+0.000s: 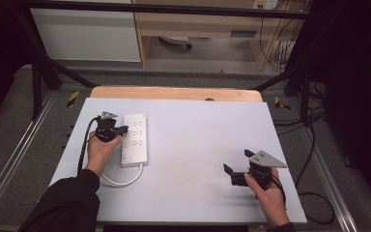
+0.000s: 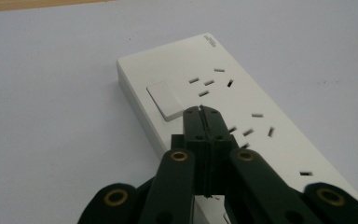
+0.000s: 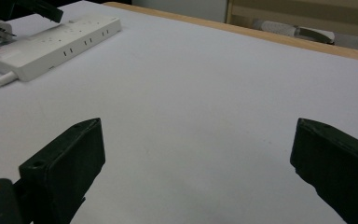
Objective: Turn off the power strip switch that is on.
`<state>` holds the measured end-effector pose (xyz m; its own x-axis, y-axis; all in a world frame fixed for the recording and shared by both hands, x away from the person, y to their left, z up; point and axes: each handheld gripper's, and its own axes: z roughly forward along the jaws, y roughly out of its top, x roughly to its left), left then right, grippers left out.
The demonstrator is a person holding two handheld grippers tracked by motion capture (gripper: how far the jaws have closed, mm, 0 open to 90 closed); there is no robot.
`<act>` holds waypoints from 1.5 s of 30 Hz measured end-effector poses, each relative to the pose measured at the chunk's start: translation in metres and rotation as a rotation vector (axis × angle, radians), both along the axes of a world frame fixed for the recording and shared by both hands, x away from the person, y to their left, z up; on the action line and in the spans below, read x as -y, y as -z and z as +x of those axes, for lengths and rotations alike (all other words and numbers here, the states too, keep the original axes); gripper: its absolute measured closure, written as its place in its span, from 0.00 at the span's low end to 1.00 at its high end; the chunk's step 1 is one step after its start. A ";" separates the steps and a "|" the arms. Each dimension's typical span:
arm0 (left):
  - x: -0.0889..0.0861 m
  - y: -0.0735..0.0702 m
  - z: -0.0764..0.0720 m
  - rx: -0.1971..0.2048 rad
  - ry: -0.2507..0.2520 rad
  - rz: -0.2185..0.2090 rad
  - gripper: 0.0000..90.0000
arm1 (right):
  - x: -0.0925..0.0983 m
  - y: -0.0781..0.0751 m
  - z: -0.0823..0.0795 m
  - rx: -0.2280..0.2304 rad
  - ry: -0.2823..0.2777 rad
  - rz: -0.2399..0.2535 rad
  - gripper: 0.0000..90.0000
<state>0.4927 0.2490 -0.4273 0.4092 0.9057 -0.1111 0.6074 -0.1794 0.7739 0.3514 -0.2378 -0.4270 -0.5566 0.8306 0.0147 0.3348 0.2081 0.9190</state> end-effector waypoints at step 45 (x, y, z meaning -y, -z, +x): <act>0.003 0.004 0.005 0.001 -0.002 -0.003 1.00 | -0.001 0.000 0.000 -0.005 -0.007 -0.004 0.04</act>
<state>0.4974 0.2461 -0.4308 0.4074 0.9061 -0.1137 0.6066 -0.1755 0.7754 0.3509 -0.2371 -0.4273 -0.5624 0.8267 0.0137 0.3376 0.2145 0.9165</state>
